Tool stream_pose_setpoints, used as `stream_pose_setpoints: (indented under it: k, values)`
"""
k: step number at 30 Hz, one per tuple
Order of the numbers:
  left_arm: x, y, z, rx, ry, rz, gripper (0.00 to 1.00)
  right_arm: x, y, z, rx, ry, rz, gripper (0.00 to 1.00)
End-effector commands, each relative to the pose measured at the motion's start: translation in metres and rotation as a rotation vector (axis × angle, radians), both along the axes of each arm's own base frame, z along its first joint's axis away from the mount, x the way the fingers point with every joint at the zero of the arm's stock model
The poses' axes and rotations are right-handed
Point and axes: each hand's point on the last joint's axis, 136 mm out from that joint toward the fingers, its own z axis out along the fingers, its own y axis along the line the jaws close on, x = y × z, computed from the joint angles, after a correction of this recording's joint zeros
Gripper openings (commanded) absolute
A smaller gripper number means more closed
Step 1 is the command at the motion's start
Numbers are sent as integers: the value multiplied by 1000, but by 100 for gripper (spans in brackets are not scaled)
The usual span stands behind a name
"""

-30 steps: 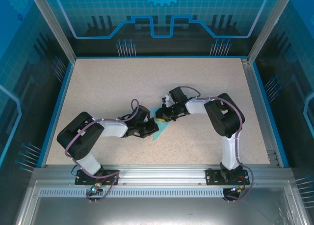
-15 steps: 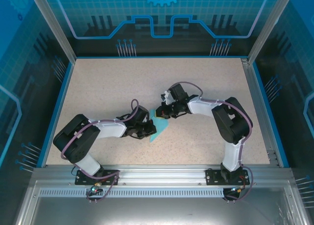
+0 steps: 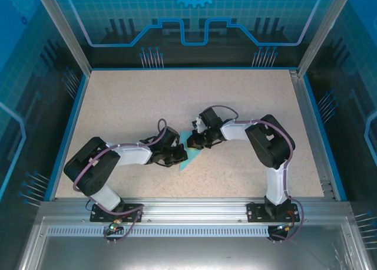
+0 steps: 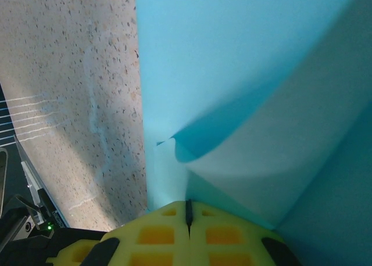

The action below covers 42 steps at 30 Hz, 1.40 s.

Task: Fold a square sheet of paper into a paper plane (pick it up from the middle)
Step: Fourth fold the wing at the center of the table.

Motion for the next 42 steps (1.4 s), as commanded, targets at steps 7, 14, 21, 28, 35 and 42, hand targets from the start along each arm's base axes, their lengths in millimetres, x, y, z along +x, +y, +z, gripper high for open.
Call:
stream_pose_setpoints:
  k: [7,14,21,28,35,42]
  values:
    - [-55,49,-51,224,204,-19,0,63,-40,-6,-64,-87,-145,7]
    - [-59,52,-54,228,211,-15,0,91,-66,-20,-107,-75,-212,7]
    - [-61,54,-55,232,210,-19,0,111,-76,1,-95,-110,-231,7]
    - [-60,52,-53,223,205,-23,0,113,-67,51,-17,-189,-187,9]
    - [-56,50,-52,220,198,-22,0,61,-26,61,90,-138,-88,7]
    - [-57,48,-52,206,197,-25,0,22,-4,29,62,-60,-28,6]
